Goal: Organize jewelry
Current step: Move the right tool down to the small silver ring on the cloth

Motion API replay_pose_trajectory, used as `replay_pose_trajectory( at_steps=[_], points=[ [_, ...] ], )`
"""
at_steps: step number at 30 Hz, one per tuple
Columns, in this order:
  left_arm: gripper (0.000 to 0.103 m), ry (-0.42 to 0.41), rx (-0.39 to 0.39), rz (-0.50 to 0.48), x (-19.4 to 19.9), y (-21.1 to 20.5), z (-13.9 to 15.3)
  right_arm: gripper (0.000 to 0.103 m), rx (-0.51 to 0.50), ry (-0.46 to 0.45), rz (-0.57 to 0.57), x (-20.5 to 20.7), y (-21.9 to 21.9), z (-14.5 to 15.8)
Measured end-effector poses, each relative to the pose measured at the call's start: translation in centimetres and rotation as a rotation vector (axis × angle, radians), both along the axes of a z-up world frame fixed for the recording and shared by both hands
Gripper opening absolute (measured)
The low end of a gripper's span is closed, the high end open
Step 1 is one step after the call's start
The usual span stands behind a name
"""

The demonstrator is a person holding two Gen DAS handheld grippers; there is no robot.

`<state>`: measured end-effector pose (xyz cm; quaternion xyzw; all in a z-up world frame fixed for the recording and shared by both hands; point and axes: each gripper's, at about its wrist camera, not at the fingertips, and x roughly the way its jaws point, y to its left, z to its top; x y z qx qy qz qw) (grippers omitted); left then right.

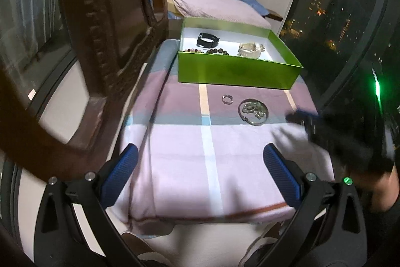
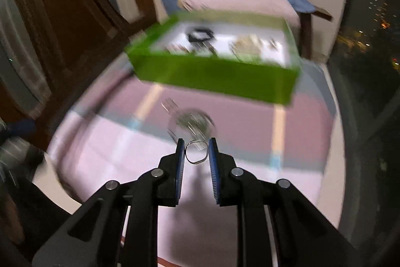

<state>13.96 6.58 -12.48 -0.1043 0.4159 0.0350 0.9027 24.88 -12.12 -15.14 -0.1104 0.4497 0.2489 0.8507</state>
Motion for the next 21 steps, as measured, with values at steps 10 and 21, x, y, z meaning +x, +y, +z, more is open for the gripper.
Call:
replay_pose_trajectory(
  at_steps=[10, 21],
  points=[
    [0.093, 0.07, -0.001, -0.033, 9.9, -1.4, -2.9, 0.039, -0.022, -0.052, -0.052, -0.1, -2.1, -1.9],
    [0.07, 0.201, 0.043, -0.047, 17.8, -2.9, -8.3, 0.039, 0.026, -0.044, -0.081, -0.7, -4.7, -1.6]
  ],
)
